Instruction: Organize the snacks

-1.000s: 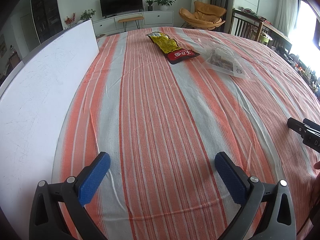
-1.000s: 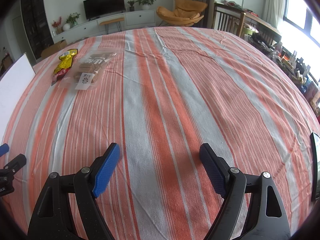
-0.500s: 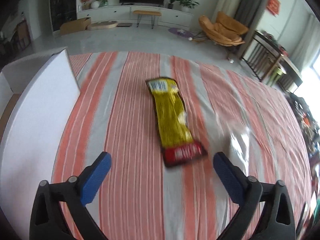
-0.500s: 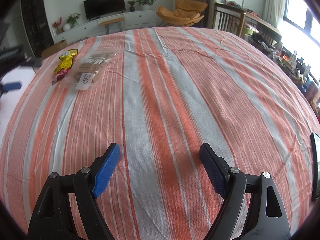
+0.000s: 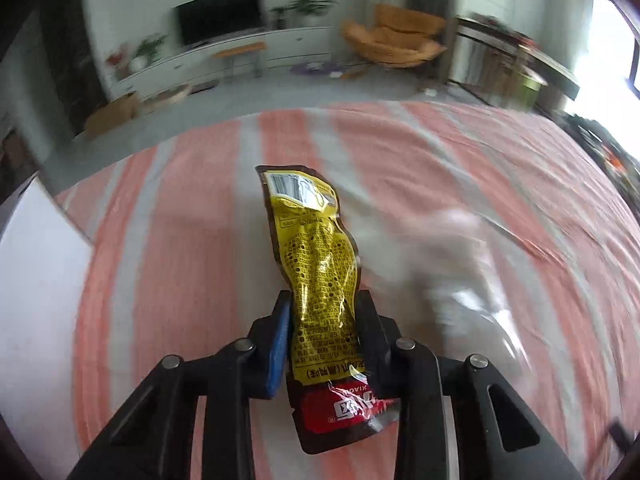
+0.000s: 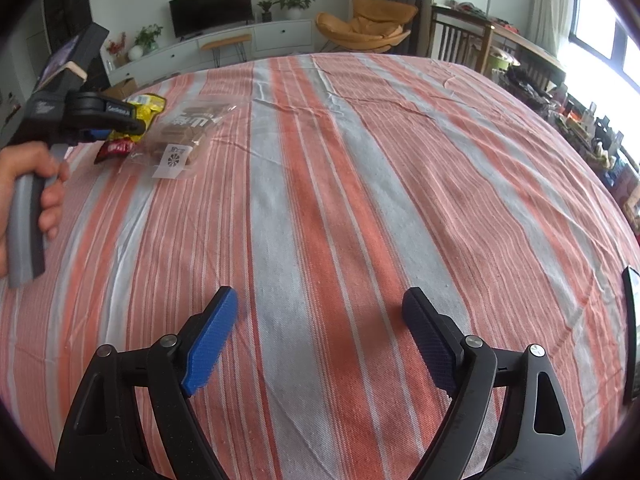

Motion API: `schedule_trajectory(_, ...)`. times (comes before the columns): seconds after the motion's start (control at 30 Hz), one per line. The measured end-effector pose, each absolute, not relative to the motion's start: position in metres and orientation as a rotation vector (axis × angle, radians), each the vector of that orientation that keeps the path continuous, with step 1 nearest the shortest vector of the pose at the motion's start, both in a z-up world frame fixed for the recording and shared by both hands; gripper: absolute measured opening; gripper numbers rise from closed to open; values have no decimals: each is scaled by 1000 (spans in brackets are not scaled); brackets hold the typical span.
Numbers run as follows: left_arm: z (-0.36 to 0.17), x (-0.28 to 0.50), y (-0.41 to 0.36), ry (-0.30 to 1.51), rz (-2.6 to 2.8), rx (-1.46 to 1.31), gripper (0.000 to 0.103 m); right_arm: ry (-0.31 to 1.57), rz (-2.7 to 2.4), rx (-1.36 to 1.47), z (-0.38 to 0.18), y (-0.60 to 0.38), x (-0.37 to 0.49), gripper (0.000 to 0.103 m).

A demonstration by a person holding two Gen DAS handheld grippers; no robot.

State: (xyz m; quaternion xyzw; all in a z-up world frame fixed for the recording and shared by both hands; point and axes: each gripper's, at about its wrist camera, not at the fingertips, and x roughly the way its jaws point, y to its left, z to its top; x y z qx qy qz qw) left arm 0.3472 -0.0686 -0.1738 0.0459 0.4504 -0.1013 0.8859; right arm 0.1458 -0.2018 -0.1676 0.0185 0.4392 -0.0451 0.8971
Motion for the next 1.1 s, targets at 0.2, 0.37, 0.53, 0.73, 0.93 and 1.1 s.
schedule_trajectory(0.2,-178,280,-96,978,-414,52,29,909,-91,42,-167,-202,145,87)
schedule_trajectory(0.37,-174,220,-37,988,-277,-82,29,909,-91,43,-167,-201,143,87)
schedule_trajectory(0.53,-171,177,-2,954,-220,-40,33,909,-91,43,-167,-202,143,87)
schedule_trajectory(0.73,-190,177,-4,934,-198,-19,73,908,-91,44,-167,-201,143,87)
schedule_trajectory(0.93,-194,181,-23,934,-191,112,100,908,-91,45,-166,-201,142,87)
schedule_trajectory(1.1,-196,186,-18,949,-187,83,103,908,-92,45,-166,-201,142,87)
